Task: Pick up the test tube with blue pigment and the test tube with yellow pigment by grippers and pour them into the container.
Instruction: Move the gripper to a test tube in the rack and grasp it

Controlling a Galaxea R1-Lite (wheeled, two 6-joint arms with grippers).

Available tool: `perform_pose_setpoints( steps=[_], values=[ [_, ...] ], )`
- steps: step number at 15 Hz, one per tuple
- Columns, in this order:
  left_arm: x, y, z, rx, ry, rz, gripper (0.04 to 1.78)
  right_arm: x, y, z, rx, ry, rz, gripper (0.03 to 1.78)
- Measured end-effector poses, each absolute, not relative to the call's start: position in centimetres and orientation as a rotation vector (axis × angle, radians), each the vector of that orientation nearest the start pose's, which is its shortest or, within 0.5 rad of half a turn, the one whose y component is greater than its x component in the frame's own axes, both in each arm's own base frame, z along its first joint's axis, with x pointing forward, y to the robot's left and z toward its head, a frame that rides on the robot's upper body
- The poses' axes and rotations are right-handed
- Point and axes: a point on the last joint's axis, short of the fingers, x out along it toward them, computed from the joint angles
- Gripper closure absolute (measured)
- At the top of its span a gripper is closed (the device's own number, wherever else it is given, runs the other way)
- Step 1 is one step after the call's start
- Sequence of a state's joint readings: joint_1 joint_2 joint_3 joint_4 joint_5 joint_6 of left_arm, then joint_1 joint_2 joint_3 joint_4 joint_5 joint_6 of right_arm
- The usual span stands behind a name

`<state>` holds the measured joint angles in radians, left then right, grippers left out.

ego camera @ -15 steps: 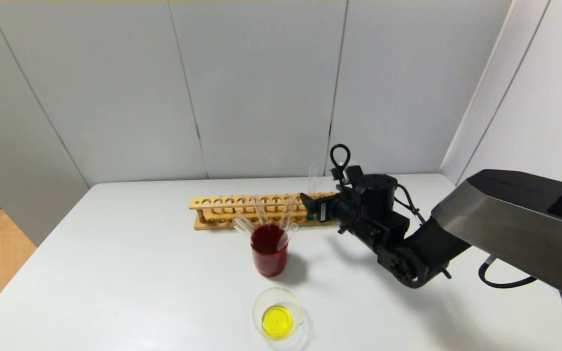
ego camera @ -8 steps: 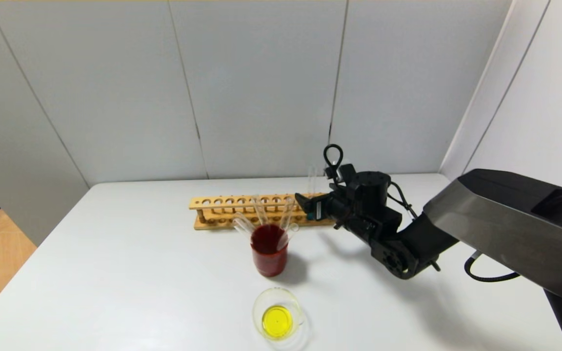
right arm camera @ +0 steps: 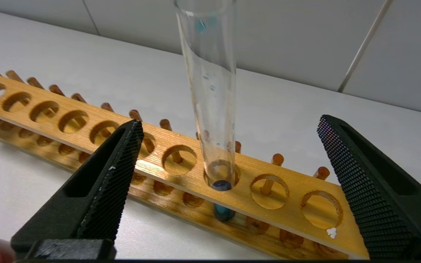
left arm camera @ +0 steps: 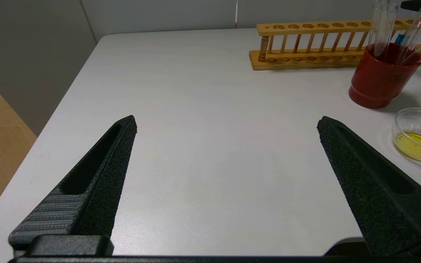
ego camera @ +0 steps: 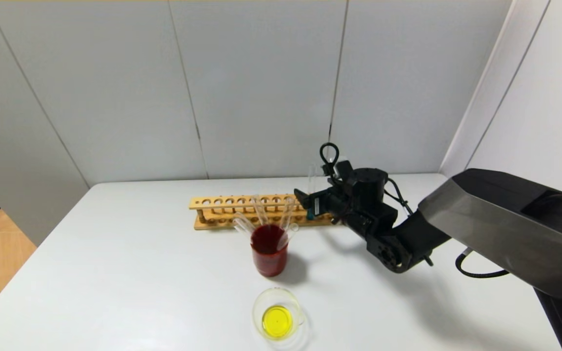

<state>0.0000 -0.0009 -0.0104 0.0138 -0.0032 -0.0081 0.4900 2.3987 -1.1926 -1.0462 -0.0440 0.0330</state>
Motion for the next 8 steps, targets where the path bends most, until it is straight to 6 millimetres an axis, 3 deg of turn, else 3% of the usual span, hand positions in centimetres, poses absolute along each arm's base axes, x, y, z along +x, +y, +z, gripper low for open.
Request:
perform_pose_setpoints(
  steps=[4, 8],
  values=[
    [-2.37, -0.01, 7.69, -0.009, 0.003, -0.003, 0.07, 40.51, 21.26, 4.66, -0.019, 0.162, 0.448, 0.48],
    [-2.37, -0.01, 7.7, -0.009, 0.002, -0.003, 0.07, 40.68, 21.32, 4.82, -0.016, 0.153, 0.45, 1.21]
  ],
)
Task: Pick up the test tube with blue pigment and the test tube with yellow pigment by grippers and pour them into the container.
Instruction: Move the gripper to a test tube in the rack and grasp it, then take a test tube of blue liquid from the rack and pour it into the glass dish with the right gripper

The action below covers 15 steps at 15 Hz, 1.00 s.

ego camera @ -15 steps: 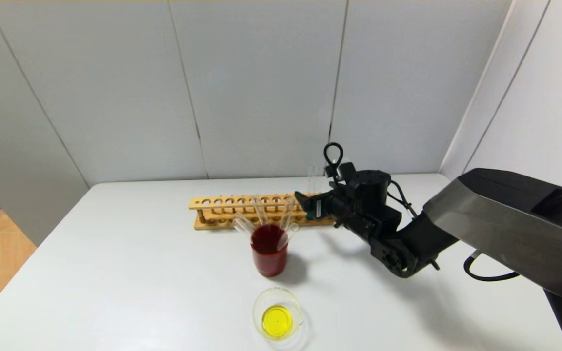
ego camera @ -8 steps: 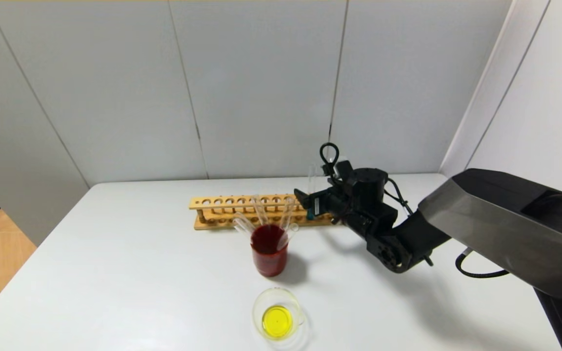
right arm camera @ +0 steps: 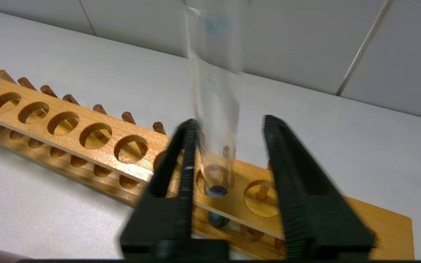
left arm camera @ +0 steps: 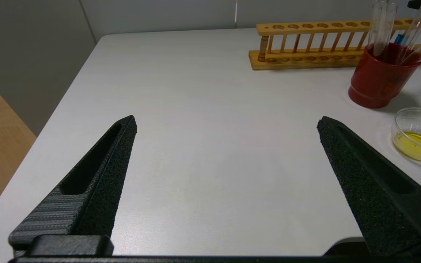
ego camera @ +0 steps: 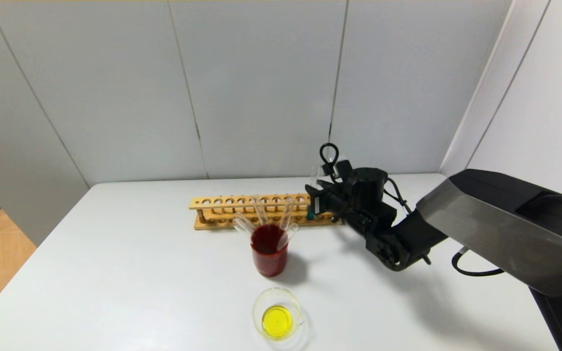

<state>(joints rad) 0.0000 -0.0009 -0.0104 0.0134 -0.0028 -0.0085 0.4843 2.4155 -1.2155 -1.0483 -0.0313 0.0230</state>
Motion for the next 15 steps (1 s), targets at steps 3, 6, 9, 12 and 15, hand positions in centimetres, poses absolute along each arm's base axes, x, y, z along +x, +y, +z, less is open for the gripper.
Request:
perform_pose_setpoints(
  steps=[3, 6, 9, 12, 15],
  values=[
    [-2.4, 0.0, 7.7, -0.009, 0.003, -0.003, 0.07, 40.7, 21.5, 4.9, -0.016, 0.15, 0.454, 1.49],
    [-2.4, 0.0, 7.7, -0.009, 0.002, -0.003, 0.07, 40.8, 21.5, 4.9, -0.014, 0.147, 0.453, 1.49],
    [-2.4, 0.0, 7.7, -0.009, 0.002, -0.003, 0.07, 40.8, 21.4, 5.3, -0.01, 0.133, 0.451, 1.49],
    [-2.4, 0.0, 7.7, -0.008, 0.002, -0.003, 0.07, 40.8, 21.3, 7.5, 0.006, 0.083, 0.467, 1.49],
    [-2.4, 0.0, 7.7, -0.009, 0.003, -0.003, 0.07, 40.4, 21.1, 11.5, 0.024, -0.013, 0.489, 1.49]
  ],
)
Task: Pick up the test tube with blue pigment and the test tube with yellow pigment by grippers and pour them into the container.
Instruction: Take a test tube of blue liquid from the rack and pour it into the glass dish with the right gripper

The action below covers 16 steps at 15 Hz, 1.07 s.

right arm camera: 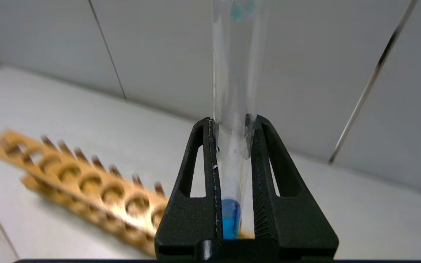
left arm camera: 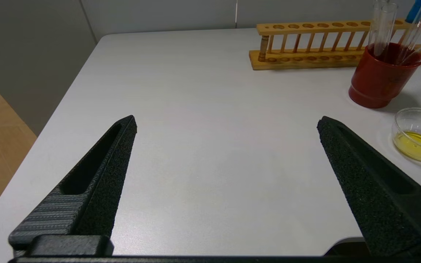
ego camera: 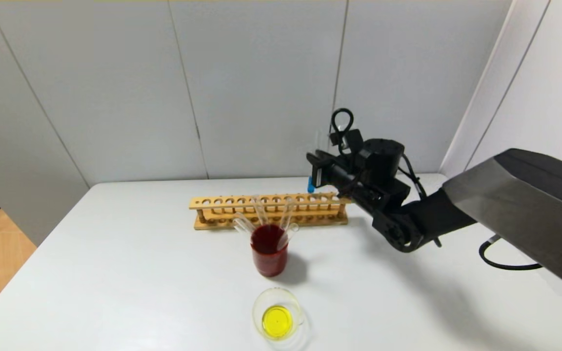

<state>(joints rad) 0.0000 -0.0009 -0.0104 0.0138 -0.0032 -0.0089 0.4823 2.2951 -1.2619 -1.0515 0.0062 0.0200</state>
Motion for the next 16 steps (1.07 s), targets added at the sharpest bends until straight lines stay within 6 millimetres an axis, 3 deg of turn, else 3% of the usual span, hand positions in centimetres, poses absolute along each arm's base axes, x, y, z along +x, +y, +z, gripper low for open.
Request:
perform_pose_setpoints(
  steps=[4, 6, 8, 12, 16],
  values=[
    [-2.4, 0.0, 7.7, -0.009, 0.002, -0.003, 0.07, 38.5, 20.3, 17.7, 0.045, -0.147, 0.502, 1.49],
    [-2.4, 0.0, 7.7, -0.009, 0.002, -0.003, 0.07, 36.7, 19.6, 19.7, 0.022, -0.16, 0.51, 1.49],
    [-2.4, 0.0, 7.7, -0.008, 0.002, -0.003, 0.07, 34.2, 18.7, 20.5, -0.032, -0.136, 0.517, 1.49],
    [-2.4, 0.0, 7.7, -0.009, 0.002, -0.003, 0.07, 28.9, 16.7, 19.4, -0.156, -0.06, 0.541, 1.49],
    [-2.4, 0.0, 7.7, -0.009, 0.002, -0.003, 0.07, 24.3, 14.4, 15.3, -0.336, 0.057, 0.57, 1.49]
  ],
)
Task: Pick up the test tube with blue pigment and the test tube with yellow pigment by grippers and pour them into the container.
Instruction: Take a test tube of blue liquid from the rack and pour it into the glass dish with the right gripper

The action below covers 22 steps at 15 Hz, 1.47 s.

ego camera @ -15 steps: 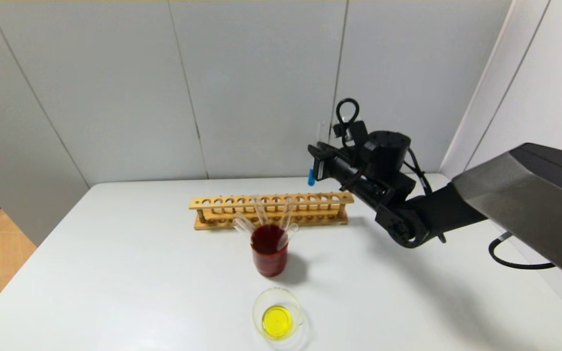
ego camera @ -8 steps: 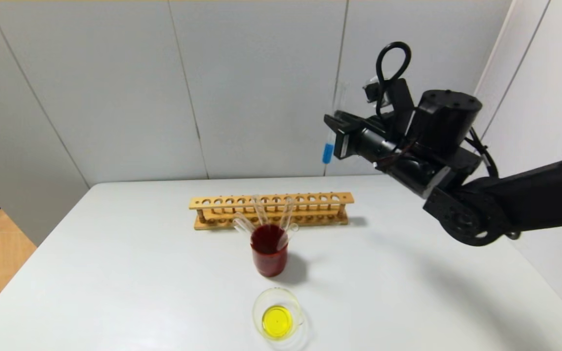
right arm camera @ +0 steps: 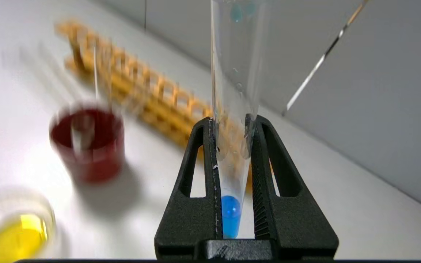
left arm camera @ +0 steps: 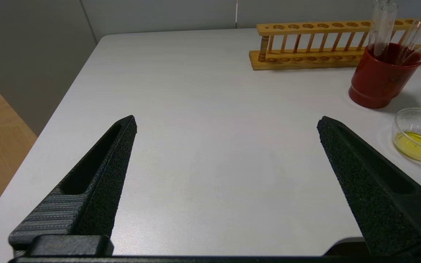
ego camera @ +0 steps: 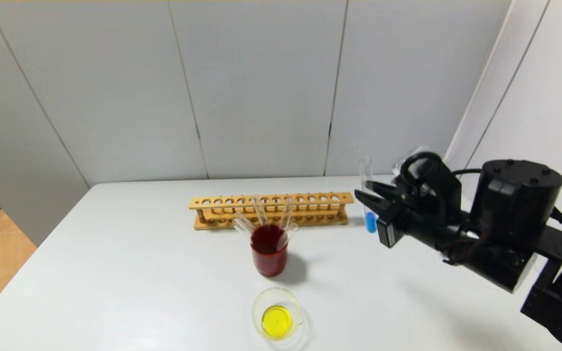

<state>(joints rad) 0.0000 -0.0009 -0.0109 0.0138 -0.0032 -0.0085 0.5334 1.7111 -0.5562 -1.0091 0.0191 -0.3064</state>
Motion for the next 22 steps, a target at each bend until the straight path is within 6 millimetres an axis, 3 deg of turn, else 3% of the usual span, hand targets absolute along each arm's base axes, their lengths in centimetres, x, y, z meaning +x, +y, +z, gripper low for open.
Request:
perform_pose_setpoints(
  steps=[3, 6, 13, 17, 22],
  values=[
    [-2.4, 0.0, 7.7, -0.009, 0.002, -0.003, 0.07, 22.2, 14.7, 13.4, -0.511, 0.072, 0.634, 1.49],
    [-2.4, 0.0, 7.7, -0.009, 0.002, -0.003, 0.07, 21.0, 16.5, 12.5, -0.583, 0.072, 0.712, 1.49],
    [-2.4, 0.0, 7.7, -0.009, 0.002, -0.003, 0.07, 20.4, 17.7, 10.5, -0.891, 0.088, 0.802, 1.49],
    [-2.4, 0.0, 7.7, -0.009, 0.002, -0.003, 0.07, 19.6, 18.1, 10.0, -1.049, 0.154, 0.837, 1.49],
    [-2.4, 0.0, 7.7, -0.009, 0.002, -0.003, 0.07, 18.2, 21.3, 10.4, -1.123, 0.158, 0.876, 1.49]
  ],
)
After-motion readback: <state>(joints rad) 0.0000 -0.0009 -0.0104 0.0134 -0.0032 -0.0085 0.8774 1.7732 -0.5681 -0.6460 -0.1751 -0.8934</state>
